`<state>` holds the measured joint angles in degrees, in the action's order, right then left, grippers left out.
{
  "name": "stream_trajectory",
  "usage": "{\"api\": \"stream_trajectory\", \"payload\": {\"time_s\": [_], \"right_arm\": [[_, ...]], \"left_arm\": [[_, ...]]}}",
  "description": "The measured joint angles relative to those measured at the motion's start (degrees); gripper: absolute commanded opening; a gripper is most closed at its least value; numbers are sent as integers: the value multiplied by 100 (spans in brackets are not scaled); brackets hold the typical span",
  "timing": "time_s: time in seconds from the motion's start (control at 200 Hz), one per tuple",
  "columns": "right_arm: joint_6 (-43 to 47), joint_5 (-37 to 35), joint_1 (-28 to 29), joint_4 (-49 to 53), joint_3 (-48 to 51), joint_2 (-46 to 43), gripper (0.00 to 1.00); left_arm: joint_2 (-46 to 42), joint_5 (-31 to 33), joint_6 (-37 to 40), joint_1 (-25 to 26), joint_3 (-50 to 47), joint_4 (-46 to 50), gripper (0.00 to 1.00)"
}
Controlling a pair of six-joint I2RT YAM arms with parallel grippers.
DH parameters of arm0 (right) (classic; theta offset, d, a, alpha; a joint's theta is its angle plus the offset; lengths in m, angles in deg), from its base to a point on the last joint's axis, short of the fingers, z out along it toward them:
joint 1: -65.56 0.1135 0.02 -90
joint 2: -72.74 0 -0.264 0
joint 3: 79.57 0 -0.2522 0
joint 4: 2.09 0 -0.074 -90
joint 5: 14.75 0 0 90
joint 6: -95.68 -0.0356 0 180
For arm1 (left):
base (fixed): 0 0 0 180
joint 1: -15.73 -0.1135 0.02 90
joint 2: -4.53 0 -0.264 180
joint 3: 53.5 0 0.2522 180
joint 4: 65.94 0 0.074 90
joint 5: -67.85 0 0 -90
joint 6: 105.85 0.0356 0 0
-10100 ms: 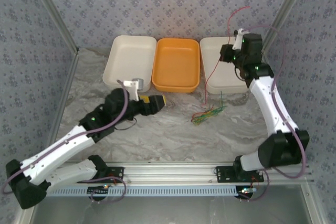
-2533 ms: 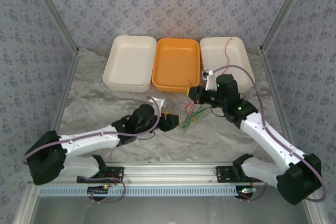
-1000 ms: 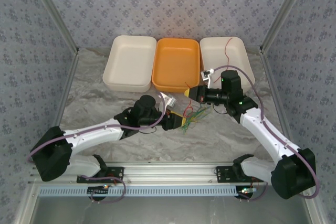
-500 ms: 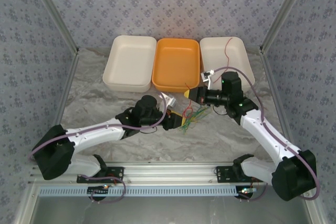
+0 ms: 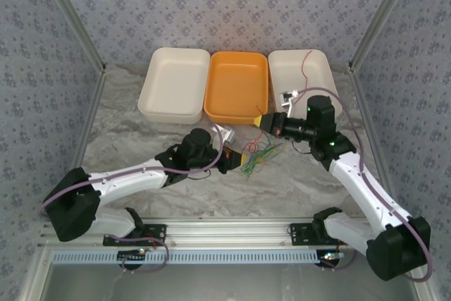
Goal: Untangle the cables
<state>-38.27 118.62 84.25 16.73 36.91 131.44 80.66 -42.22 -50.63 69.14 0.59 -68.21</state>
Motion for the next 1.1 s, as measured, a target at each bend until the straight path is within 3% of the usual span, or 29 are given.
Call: {"api": "stream_trajectory", "payload": {"time_s": [0.19, 0.6, 1.029, 1.059, 1.099], "right_arm": [[525, -520, -37, 295, -756, -369, 0], [1495, -2194, 210, 107, -437, -826, 0], [1976, -3115, 293, -264, -160, -953, 0], [1989, -3126, 293, -284, -160, -944, 0], [2006, -3161, 293, -299, -162, -929, 0]], "left_arm": [[369, 15, -328, 120, -116, -256, 0], [953, 66, -535, 968, 7, -1360, 0], [1036, 170, -518, 1307, 398, -1152, 0], [1036, 245, -522, 1309, 437, -1073, 8], [1034, 365, -538, 1311, 503, -920, 36]]}}
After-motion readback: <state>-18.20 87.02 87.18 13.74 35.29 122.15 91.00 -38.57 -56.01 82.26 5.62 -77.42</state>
